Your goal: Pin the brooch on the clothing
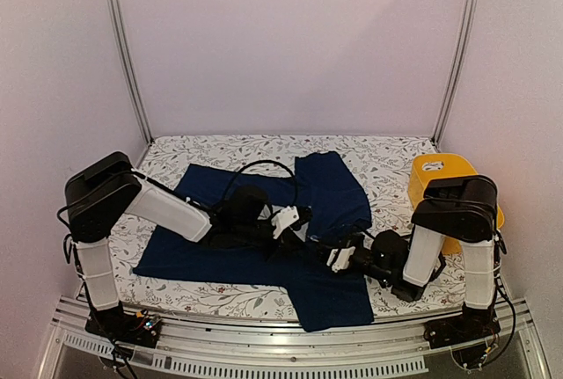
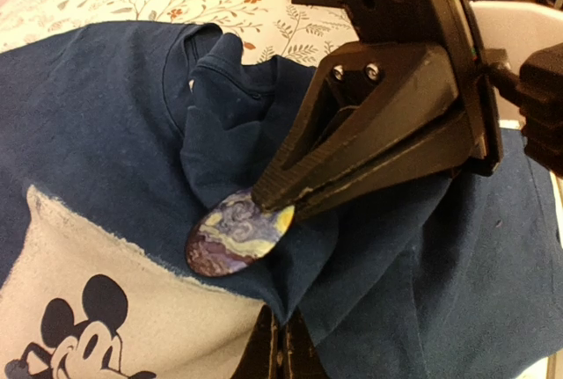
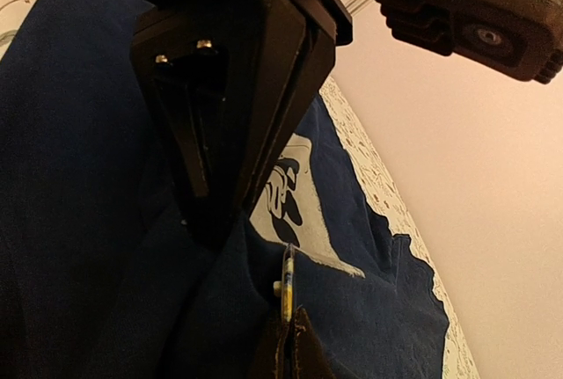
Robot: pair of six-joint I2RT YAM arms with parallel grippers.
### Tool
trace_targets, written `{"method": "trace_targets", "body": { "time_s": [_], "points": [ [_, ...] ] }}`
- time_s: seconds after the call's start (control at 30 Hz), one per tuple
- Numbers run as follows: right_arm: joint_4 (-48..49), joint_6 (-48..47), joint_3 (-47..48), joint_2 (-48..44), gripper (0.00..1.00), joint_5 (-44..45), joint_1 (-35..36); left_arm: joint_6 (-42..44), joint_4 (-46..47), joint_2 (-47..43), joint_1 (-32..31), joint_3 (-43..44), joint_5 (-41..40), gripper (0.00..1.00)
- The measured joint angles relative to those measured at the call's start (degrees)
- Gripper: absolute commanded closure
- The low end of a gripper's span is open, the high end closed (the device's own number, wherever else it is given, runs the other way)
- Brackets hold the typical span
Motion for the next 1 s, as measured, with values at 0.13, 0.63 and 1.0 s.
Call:
{"method": "trace_targets", "body": {
  "time_s": [0.13, 0.63, 1.0],
  "points": [
    [0.39, 0.33, -0.96, 0.00, 1.00, -2.43, 0.35, 0.00, -0.02, 0.00, 0.02, 0.00, -0.02, 1.00],
    [0.66, 12.63, -2.58, -1.31, 1.00, -7.23, 0.35, 0.00, -0.35, 0.00, 0.02, 0.00, 0.17, 1.00],
    [0.72, 23.32, -2.56, -2.49, 1.00, -12.68, -1.31, 0.00, -0.46, 0.02, 0.02, 0.00, 0.15, 1.00]
  ]
}}
